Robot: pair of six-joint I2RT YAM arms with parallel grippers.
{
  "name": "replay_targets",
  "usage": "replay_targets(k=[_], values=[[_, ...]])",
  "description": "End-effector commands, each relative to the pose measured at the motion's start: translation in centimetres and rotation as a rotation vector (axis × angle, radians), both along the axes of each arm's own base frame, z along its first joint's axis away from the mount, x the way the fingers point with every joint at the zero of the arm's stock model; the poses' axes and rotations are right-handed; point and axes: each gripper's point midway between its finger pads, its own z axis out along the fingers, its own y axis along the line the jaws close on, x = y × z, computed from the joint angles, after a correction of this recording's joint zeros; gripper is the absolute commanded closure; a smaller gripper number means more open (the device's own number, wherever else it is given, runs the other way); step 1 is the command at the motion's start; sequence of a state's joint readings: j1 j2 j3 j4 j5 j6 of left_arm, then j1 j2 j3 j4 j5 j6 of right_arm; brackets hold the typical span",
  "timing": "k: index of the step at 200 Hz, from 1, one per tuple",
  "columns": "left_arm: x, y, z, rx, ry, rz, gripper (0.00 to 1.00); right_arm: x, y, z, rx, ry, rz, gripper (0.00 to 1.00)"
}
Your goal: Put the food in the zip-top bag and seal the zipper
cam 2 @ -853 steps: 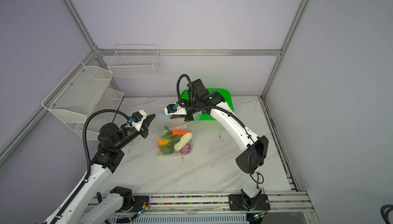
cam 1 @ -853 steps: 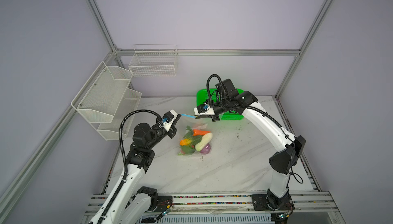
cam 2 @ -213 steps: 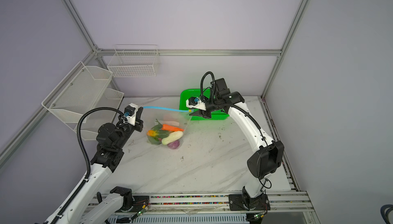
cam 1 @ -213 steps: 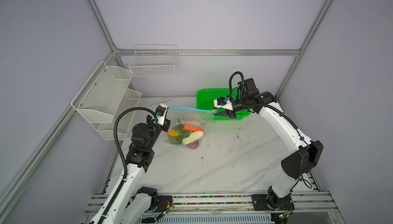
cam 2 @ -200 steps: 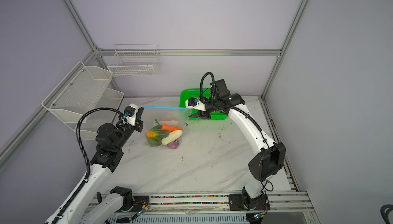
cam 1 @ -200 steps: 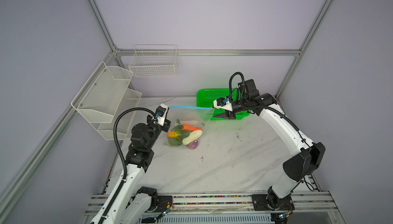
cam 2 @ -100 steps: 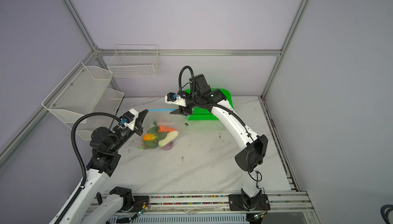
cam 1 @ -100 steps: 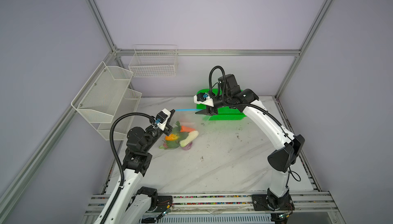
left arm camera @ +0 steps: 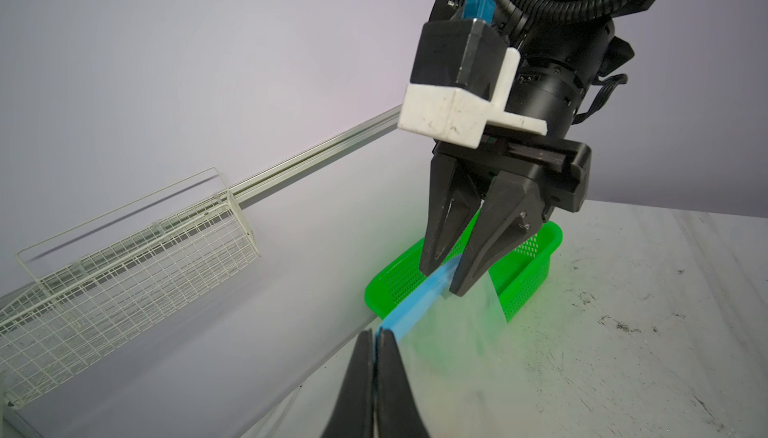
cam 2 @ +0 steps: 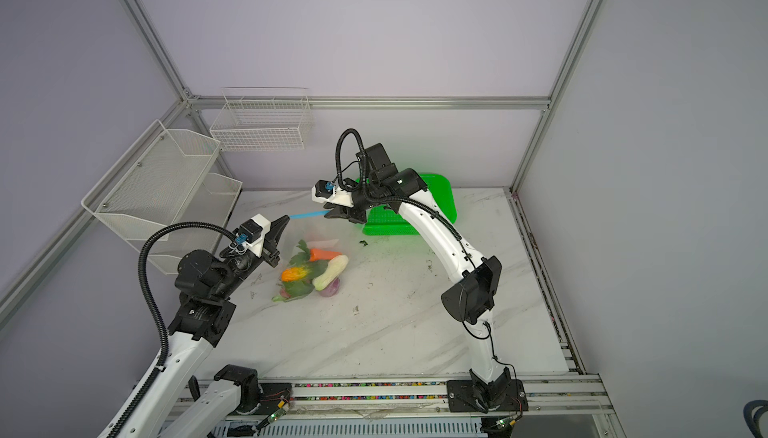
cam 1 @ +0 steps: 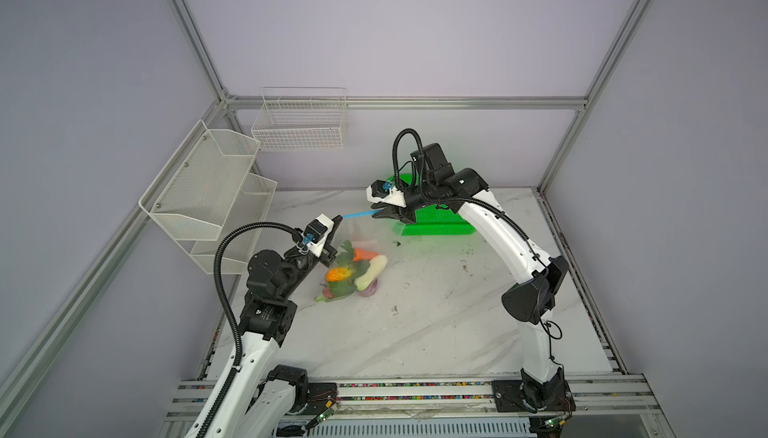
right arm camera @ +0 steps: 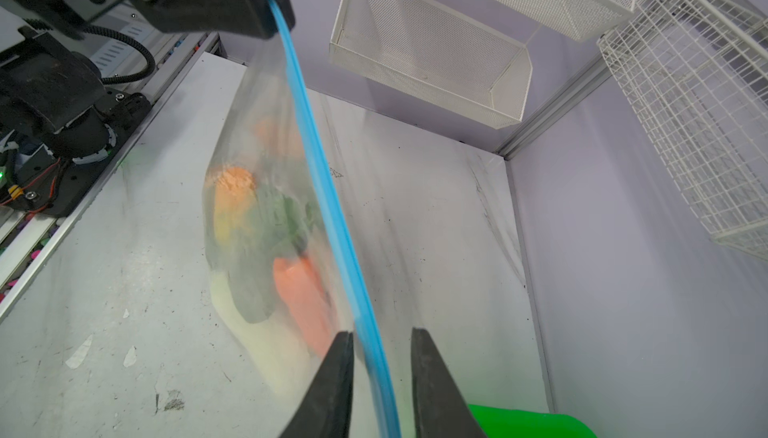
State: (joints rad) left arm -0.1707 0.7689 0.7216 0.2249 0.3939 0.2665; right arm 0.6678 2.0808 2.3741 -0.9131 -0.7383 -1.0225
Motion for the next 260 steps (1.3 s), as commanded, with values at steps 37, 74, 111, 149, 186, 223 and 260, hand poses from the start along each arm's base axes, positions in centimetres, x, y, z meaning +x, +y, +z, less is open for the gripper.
replay_targets(k=[37, 74, 111, 149, 186, 223, 260], values=[[-0.6, 0.0, 1.2, -0.002, -0.085, -0.011, 1.00, -1.2, -0.5, 0.2, -0.014, 0.016, 0.023, 0.86], [-0.5, 0.0, 1.2, 0.002, -0.084, -0.009, 1.00, -1.3, -0.6, 0.5, -0.010, 0.012, 0.016, 0.91], [-0.4, 0.2, 1.8, -0.022, -0.076, 0.005, 0.71, -0.9, -0.8, 0.8, -0.008, 0.041, -0.033, 0.93], [-1.1, 0.3, 2.4, -0.120, -0.020, -0.019, 0.00, 0.2, -1.2, 1.0, -0.010, 0.166, -0.208, 1.00], [-0.4, 2.1, 1.6, -0.299, 0.073, 0.056, 0.00, -0.8, 0.0, 0.3, -0.013, 0.260, -0.326, 1.00], [0.9, 4.8, 0.2, -0.460, 0.205, 0.207, 0.00, -2.5, 2.3, -0.3, 0.007, 0.408, -0.448, 1.00], [0.3, 6.1, 0.4, -0.559, 0.225, 0.260, 0.00, -1.5, 2.0, -0.2, 0.075, 0.597, -0.723, 1.00]])
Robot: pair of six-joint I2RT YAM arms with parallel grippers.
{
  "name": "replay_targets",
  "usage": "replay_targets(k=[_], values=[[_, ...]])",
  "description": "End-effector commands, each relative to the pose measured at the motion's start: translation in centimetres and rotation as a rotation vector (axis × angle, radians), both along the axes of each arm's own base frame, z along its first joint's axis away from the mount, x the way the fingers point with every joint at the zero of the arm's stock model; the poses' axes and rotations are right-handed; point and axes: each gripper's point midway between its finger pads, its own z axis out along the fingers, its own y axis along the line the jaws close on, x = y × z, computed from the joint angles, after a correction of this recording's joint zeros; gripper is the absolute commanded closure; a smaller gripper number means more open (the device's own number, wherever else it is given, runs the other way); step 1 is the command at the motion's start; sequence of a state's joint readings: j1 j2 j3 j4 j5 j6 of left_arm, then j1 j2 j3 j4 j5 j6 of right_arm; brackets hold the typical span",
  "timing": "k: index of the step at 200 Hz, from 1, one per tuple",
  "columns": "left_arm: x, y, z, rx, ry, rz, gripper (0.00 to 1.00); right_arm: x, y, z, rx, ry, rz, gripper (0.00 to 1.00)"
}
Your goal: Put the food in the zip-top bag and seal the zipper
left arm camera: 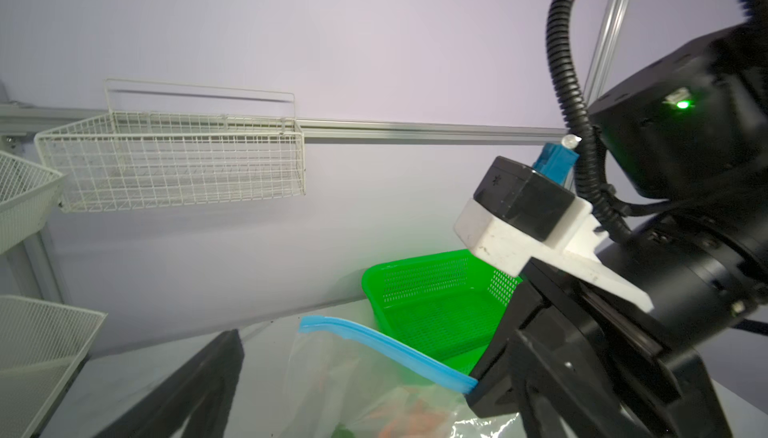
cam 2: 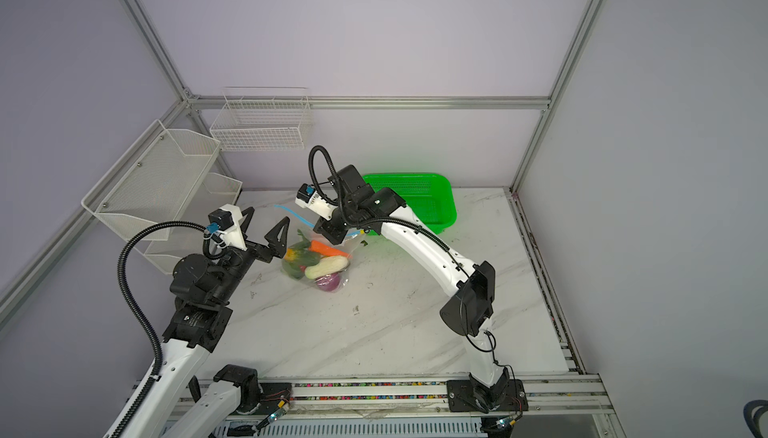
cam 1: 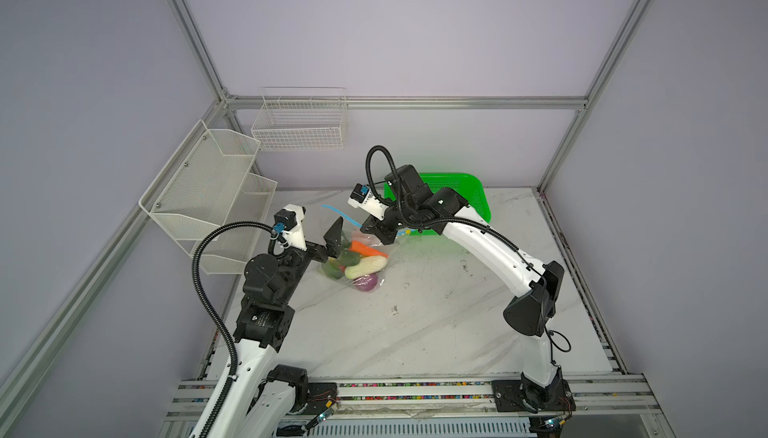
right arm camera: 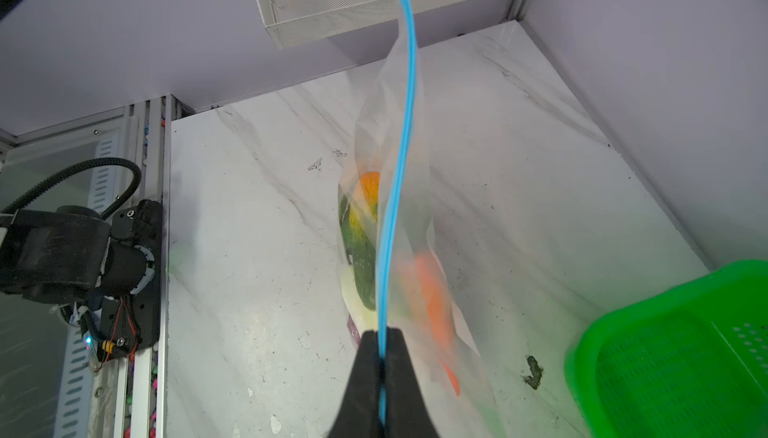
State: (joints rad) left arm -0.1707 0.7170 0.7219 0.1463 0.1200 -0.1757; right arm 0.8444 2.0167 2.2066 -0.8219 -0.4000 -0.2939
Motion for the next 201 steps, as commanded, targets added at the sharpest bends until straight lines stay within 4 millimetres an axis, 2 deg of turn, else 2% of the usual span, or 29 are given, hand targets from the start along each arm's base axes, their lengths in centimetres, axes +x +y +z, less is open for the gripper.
replay_targets(k=[1, 10, 27, 48, 70, 87, 127, 160, 201], values=[[-0.5, 1.7, 0.5, -0.116, 0.014, 0.077, 0.00, 1.4, -1.4, 3.4, 0.106, 0.114, -0.275, 1.00], [-0.7, 2.2, 0.6, -0.141, 0.020, 0.098, 0.00, 1.6, -1.6, 3.2, 0.103, 0.154, -0.328, 1.00], [-0.8, 2.3, 0.2, -0.142, 0.041, 0.105, 0.00, 0.9, -1.2, 2.2, 0.105, 0.270, -0.347, 1.00], [-0.2, 3.1, -1.7, -0.146, 0.119, 0.160, 0.00, 0.7, -1.0, 0.4, 0.086, 0.354, -0.397, 1.00], [0.3, 3.7, -3.4, -0.141, 0.210, 0.206, 0.00, 0.1, -0.4, -0.1, 0.118, 0.455, -0.416, 1.00], [0.5, 4.3, -4.4, -0.140, 0.273, 0.245, 0.00, -0.5, 0.3, 1.0, 0.201, 0.549, -0.432, 1.00], [0.7, 5.4, -5.3, -0.108, 0.329, 0.318, 0.00, -1.5, 2.0, 5.7, 0.416, 0.718, -0.392, 1.00], [0.4, 6.5, -5.8, -0.083, 0.355, 0.381, 0.00, -1.8, 2.2, 6.7, 0.475, 0.809, -0.414, 1.00], [0.2, 6.7, -5.9, -0.117, 0.336, 0.388, 0.00, -1.8, 1.1, 8.2, 0.640, 0.899, -0.501, 1.00]])
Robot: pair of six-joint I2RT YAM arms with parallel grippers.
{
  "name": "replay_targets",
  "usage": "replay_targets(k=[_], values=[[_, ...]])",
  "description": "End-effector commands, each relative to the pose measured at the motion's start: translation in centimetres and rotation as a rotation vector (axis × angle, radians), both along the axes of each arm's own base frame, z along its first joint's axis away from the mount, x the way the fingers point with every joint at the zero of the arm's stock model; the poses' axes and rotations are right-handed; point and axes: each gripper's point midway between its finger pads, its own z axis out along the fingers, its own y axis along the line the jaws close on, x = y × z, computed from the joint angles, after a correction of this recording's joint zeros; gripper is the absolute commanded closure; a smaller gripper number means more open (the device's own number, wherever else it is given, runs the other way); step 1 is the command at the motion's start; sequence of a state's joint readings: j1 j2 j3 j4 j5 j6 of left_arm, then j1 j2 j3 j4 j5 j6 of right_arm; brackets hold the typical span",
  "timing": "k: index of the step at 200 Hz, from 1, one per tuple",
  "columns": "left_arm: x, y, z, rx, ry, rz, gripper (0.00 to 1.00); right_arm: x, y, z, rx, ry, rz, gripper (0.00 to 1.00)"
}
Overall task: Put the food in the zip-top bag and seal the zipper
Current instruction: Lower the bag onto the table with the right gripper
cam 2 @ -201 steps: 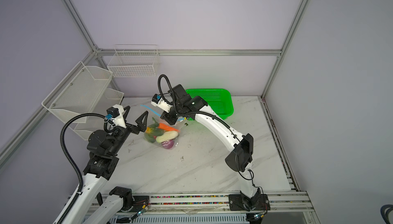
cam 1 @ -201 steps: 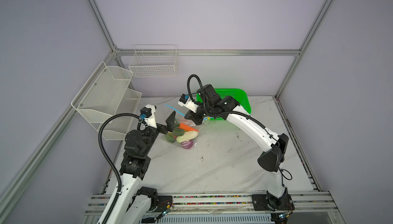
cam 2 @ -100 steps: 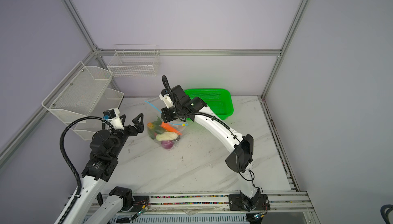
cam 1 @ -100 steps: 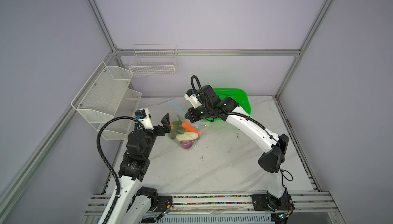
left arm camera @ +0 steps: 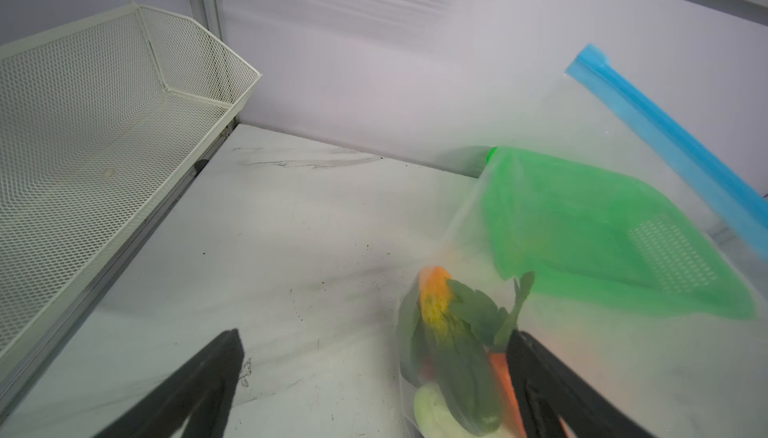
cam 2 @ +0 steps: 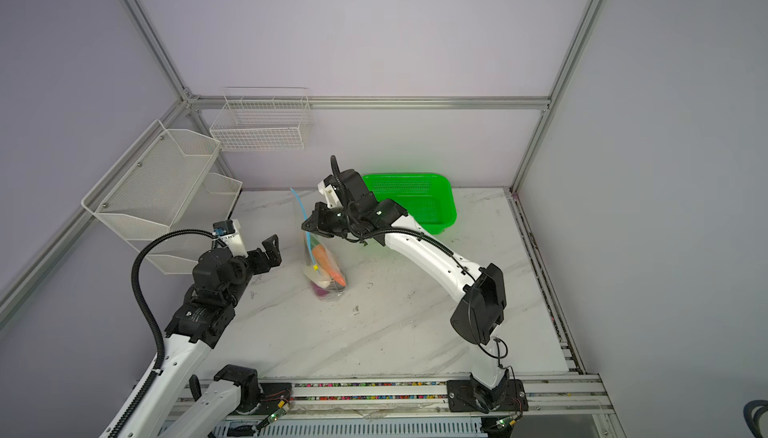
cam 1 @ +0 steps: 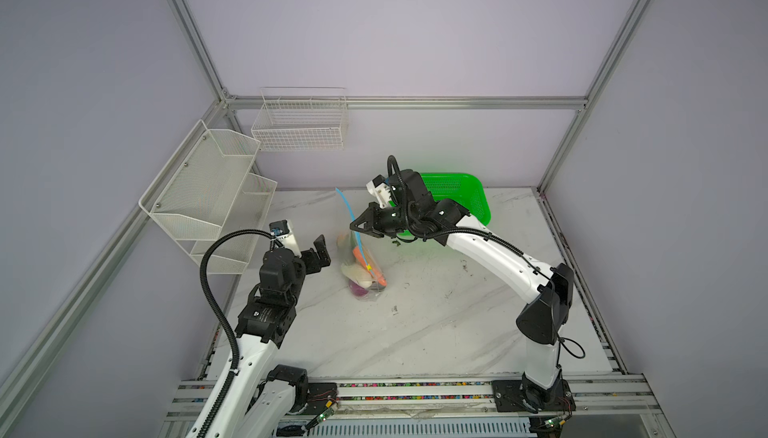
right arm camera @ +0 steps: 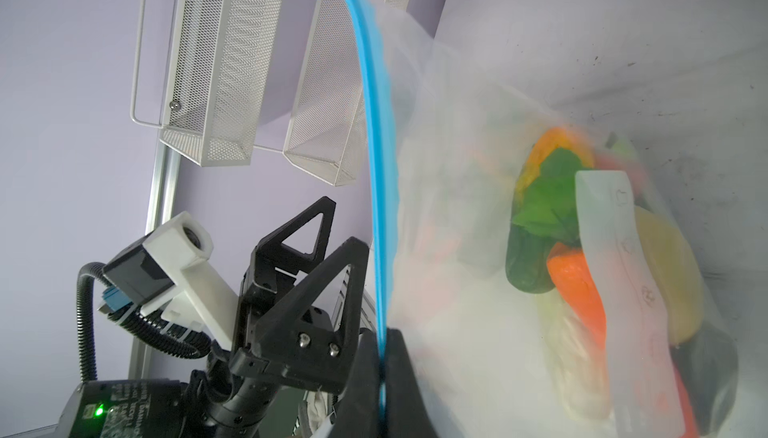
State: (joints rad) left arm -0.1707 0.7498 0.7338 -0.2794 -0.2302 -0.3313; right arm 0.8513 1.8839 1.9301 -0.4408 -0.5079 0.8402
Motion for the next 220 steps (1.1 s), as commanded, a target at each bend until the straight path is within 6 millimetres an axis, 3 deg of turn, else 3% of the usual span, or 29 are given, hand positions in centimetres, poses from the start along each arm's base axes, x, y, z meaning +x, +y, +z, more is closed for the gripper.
replay_targets(k=[1, 37, 127, 158, 186, 220], values=[[-0.4, 0.7, 4.6, -0.031, -0.119, 0.039, 0.00, -0.6, -0.7, 5.6, 0.207, 0.025, -0.087, 1.00], [-0.4, 0.8, 4.6, -0.043, -0.120, 0.041, 0.00, -1.7, -1.5, 6.8, 0.296, 0.051, -0.190, 1.00], [-1.3, 1.8, 5.1, 0.014, -0.138, 0.075, 0.00, -5.3, 2.2, 6.9, 0.448, 0.070, -0.197, 1.00], [-1.3, 2.1, 4.9, 0.033, -0.133, 0.092, 0.00, -5.3, 2.1, 4.5, 0.436, 0.110, -0.233, 1.00], [-1.0, 2.1, 4.7, 0.041, -0.127, 0.091, 0.00, -5.2, -0.1, 0.4, 0.394, 0.175, -0.288, 1.00], [-0.5, 1.9, 4.0, 0.044, -0.100, 0.084, 0.00, -3.7, -5.5, -2.0, 0.372, 0.196, -0.399, 1.00]])
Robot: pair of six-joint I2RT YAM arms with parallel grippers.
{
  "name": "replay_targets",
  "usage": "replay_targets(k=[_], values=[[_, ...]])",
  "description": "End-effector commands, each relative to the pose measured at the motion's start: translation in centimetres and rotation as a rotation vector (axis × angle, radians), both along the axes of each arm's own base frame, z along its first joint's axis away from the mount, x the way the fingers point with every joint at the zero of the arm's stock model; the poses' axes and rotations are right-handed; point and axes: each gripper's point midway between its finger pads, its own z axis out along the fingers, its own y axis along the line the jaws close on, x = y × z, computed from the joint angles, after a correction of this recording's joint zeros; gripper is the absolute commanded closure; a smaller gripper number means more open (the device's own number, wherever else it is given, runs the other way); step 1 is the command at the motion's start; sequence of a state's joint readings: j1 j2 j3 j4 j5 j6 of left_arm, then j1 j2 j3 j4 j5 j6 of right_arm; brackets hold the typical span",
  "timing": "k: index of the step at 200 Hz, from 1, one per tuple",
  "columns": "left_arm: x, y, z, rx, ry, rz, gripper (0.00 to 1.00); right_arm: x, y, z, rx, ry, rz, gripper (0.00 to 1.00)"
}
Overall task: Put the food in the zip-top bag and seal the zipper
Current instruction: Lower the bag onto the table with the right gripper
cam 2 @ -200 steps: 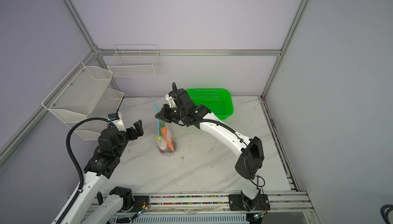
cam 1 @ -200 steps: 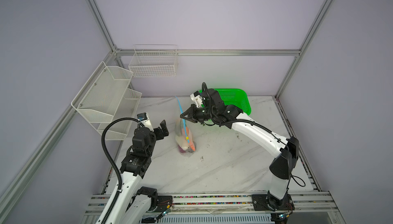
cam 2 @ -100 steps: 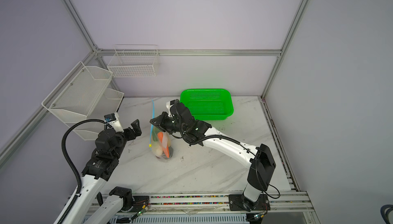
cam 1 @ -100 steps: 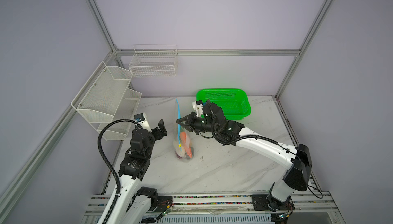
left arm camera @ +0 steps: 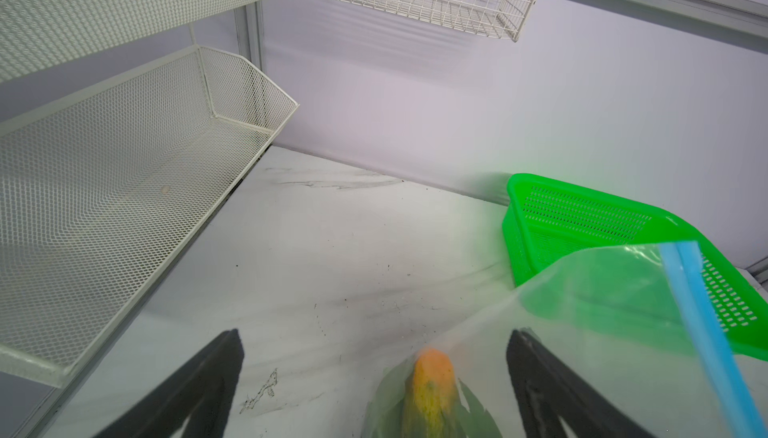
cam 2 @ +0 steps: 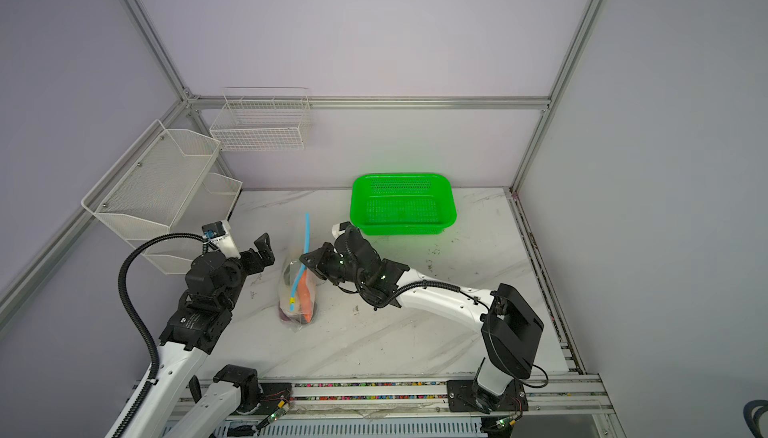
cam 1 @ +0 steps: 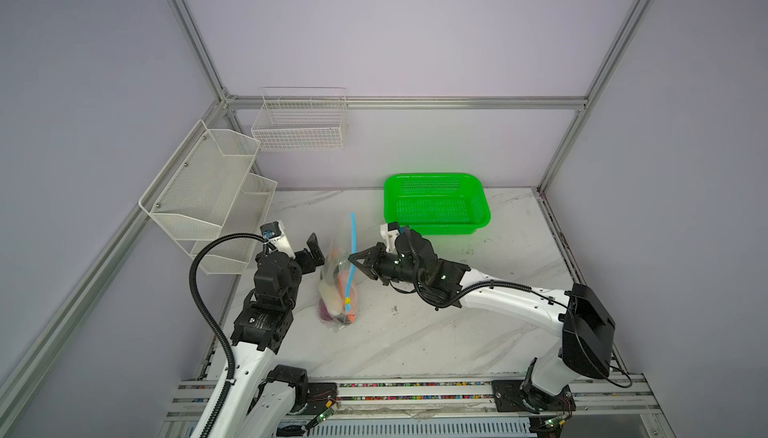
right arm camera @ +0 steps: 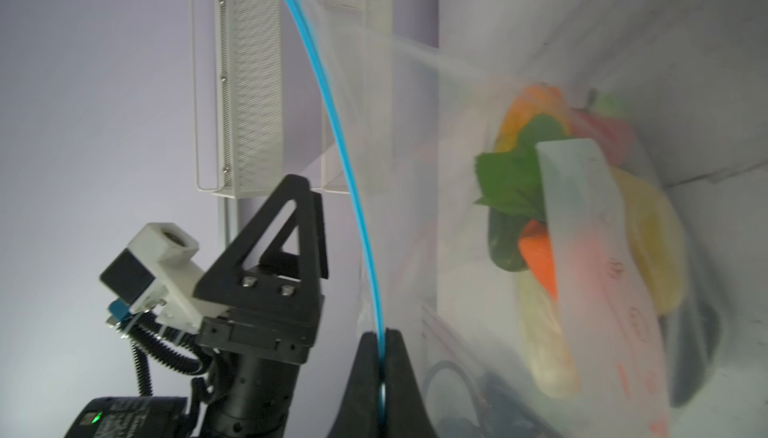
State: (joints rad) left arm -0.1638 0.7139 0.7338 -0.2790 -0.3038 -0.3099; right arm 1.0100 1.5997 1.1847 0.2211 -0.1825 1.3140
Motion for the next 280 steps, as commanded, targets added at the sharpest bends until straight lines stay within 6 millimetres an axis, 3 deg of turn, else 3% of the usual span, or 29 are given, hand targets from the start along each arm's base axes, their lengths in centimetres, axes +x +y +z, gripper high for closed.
replay_targets(k=[1, 43, 101, 134, 169, 242, 280], values=[[0.3, 0.3, 2.9, 0.012, -0.062, 0.010, 0.00, 1.4, -4.1, 4.4, 0.133, -0.022, -0.113, 1.00], [1.0, -0.1, 2.1, 0.007, -0.037, -0.009, 0.00, 3.0, -11.0, -0.5, 0.058, 0.009, -0.195, 1.00], [2.4, -1.1, 0.5, -0.031, 0.015, -0.044, 0.00, 4.2, -15.7, -8.3, -0.123, -0.006, -0.116, 1.00], [2.7, -1.2, 0.0, -0.033, 0.029, -0.047, 0.00, 5.0, -18.2, -11.3, -0.203, -0.033, -0.089, 1.00], [3.1, -1.5, -0.7, -0.030, 0.050, -0.062, 0.00, 5.6, -21.5, -16.0, -0.293, -0.024, -0.068, 1.00], [3.6, -2.1, -1.7, -0.038, 0.067, -0.085, 0.00, 6.7, -26.5, -20.5, -0.361, 0.014, -0.128, 1.00], [3.7, -2.2, -2.0, -0.037, 0.074, -0.092, 0.00, 6.8, -27.6, -22.8, -0.377, 0.060, -0.106, 1.00]])
